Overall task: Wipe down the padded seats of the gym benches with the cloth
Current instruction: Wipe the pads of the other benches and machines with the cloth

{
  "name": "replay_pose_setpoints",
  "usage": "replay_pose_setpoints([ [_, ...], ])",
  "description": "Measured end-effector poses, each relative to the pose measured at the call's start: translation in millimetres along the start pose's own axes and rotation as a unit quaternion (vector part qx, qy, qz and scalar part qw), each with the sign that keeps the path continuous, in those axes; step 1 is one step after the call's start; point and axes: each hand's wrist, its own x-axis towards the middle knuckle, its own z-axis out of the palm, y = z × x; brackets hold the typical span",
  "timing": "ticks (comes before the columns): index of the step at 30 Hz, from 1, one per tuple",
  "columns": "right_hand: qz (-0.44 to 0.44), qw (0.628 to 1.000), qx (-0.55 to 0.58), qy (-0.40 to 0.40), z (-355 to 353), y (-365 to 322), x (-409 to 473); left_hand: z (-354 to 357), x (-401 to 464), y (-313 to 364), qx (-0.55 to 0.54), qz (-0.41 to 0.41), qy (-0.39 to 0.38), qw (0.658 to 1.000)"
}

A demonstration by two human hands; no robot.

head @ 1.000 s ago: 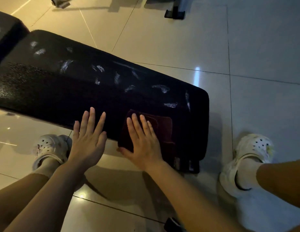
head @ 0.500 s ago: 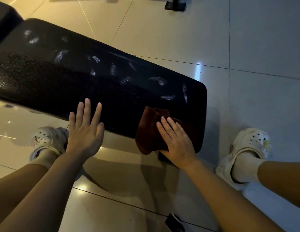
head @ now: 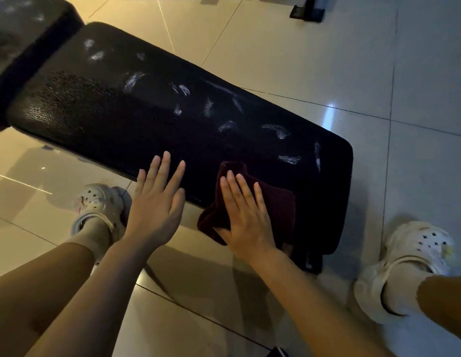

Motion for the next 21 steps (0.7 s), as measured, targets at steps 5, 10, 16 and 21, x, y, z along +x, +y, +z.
replay_pose_setpoints([
  [5,-0.097,0.994,0.044,-0.007,-5.4,-31.7,70.2,-5.4,-5.3,-1.1,-0.105,-0.041,0.072,0.991],
  [10,-0.136,0.990,0.043,0.006,-2.0,-32.6,78.7,-16.5,-5.8,0.0,-0.162,-0.127,0.114,0.972],
  [16,-0.145,0.987,0.057,0.036,-10.2,6.5,38.8,-16.7,-9.7,34.1,-0.161,-0.135,0.103,0.972],
  [21,-0.051,0.996,0.069,0.028,-19.1,57.1,-30.7,1.9,-36.9,66.4,-0.155,-0.125,0.084,0.976],
])
